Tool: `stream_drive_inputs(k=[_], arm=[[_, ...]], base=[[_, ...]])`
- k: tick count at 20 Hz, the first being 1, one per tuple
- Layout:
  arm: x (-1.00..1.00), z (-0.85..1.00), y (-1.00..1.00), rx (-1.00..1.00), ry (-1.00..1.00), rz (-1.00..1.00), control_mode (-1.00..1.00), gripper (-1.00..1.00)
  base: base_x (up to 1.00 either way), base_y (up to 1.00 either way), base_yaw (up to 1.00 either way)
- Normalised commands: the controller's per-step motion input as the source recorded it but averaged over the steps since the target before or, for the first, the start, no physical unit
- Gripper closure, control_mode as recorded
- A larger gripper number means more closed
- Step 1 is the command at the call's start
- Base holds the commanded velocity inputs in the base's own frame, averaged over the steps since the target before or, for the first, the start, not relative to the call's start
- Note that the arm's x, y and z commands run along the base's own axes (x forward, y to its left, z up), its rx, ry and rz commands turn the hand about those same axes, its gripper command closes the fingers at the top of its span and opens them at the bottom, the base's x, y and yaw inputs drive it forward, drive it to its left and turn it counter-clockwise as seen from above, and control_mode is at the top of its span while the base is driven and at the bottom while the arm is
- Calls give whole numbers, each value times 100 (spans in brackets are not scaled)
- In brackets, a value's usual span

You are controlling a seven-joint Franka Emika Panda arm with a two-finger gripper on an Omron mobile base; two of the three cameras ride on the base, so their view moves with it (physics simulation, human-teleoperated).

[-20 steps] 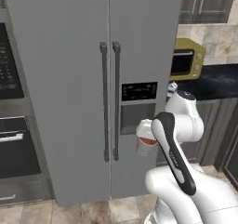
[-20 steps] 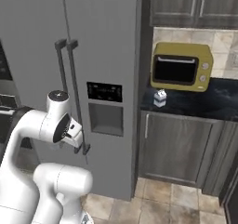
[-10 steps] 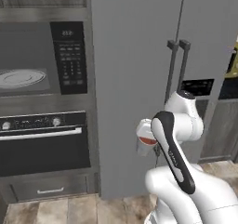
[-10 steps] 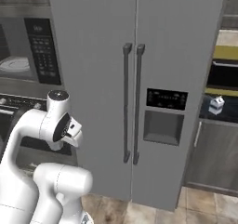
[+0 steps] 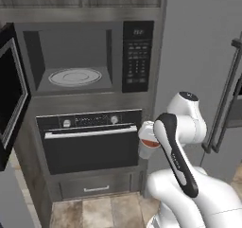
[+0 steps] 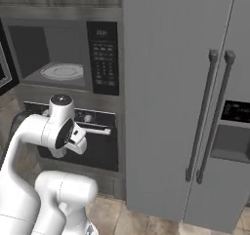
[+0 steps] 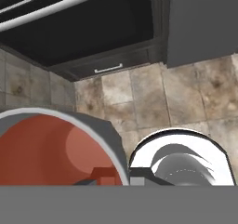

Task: Place the microwavable item in the microwave. Then, close the microwave door and press the start button.

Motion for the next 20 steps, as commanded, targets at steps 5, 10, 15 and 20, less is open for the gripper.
stream_drive_inputs(k=[5, 10, 15, 20], arm=[[0, 0, 0, 0, 0, 0, 100, 100], [0, 0, 0, 0, 0, 0, 100, 100], [0, 0, 0, 0, 0, 0, 100, 100], [0, 0, 0, 0, 0, 0, 100, 100]], base=[[32, 82, -3], [42, 23, 0], [42, 51, -3], [47, 33, -3]])
